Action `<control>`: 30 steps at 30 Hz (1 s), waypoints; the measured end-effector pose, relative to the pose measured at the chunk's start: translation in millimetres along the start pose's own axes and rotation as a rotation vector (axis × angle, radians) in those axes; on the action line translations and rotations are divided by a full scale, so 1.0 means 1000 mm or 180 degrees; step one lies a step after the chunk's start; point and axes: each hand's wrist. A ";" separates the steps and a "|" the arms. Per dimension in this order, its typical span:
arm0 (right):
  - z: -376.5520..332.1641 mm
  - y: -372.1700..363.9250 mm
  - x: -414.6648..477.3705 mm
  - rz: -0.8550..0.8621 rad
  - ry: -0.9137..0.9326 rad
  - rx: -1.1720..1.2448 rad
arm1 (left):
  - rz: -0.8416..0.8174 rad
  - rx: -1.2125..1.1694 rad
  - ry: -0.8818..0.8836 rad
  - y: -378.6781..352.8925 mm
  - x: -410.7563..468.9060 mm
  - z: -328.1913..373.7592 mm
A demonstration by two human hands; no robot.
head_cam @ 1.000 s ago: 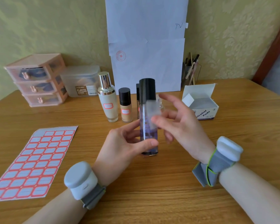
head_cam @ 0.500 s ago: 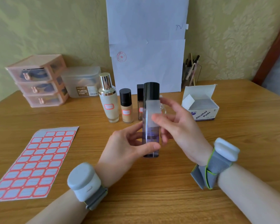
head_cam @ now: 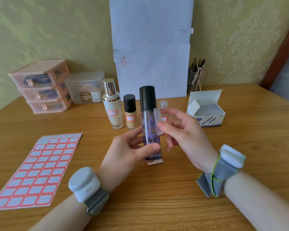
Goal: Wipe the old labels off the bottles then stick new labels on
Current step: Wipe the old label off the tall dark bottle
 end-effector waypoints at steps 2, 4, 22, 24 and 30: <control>0.002 0.000 0.000 0.0004 0.0045 -0.0264 | 0.0058 -0.0178 0.0026 0.001 0.002 0.002; 0.004 -0.001 0.000 0.0043 -0.0016 -0.0401 | 0.0083 -0.0225 0.0008 0.001 0.003 0.003; 0.021 0.044 -0.019 0.0113 -0.0706 -0.2327 | 0.0637 0.0746 0.0227 0.035 0.004 0.015; 0.021 0.044 -0.019 0.0152 -0.0721 -0.2540 | 0.0701 0.0835 0.0251 0.034 0.003 0.014; 0.016 0.043 -0.018 0.0300 -0.0841 -0.2771 | 0.0740 0.0899 0.0329 0.037 0.001 0.009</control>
Point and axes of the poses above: each hand's wrist, its own x-axis towards the middle knuckle, its own y-axis out of the back of the hand, z = x × y, and after that the axes turned 7 degrees about -x, right-handed
